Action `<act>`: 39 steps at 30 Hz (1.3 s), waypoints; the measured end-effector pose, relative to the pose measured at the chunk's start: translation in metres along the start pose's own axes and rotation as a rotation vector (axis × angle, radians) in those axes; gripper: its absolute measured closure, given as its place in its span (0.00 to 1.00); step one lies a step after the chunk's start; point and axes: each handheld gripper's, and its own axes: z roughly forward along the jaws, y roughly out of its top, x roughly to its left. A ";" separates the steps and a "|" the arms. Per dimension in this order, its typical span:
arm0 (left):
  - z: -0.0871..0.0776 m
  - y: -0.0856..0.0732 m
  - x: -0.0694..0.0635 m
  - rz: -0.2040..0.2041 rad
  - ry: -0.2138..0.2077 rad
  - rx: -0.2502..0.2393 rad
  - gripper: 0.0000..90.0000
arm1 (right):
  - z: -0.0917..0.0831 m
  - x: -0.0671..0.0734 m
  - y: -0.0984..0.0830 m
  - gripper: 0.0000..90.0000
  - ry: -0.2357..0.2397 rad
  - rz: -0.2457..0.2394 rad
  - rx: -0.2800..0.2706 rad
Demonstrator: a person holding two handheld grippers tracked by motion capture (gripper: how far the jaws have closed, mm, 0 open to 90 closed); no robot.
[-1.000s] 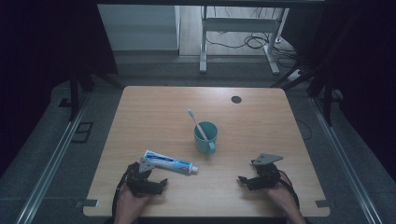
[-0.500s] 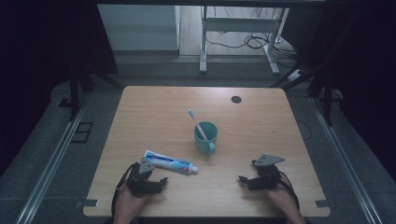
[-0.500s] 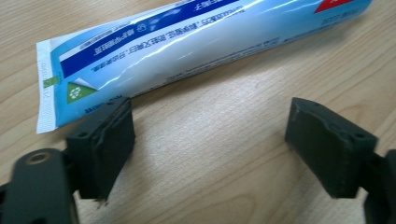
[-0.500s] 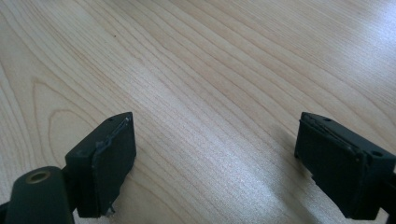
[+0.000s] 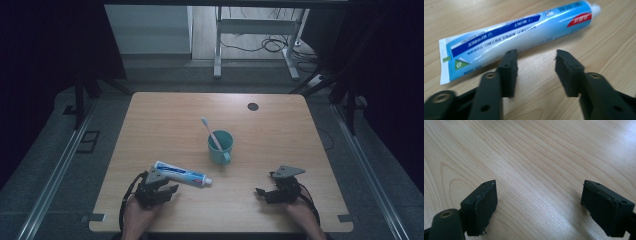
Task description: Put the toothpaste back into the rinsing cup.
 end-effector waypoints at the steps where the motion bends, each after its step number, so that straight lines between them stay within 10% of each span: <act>1: -0.001 0.002 0.000 -0.002 -0.005 -0.003 0.66 | 0.000 0.000 0.000 0.15 0.000 0.001 0.000; 14: 0.016 0.040 -0.004 -0.012 -0.084 0.016 0.98 | 0.000 0.000 0.000 0.15 0.000 -0.001 0.000; 39: 0.072 0.081 -0.026 0.026 -0.083 0.109 1.00 | 0.000 0.000 0.000 0.15 0.000 -0.001 0.000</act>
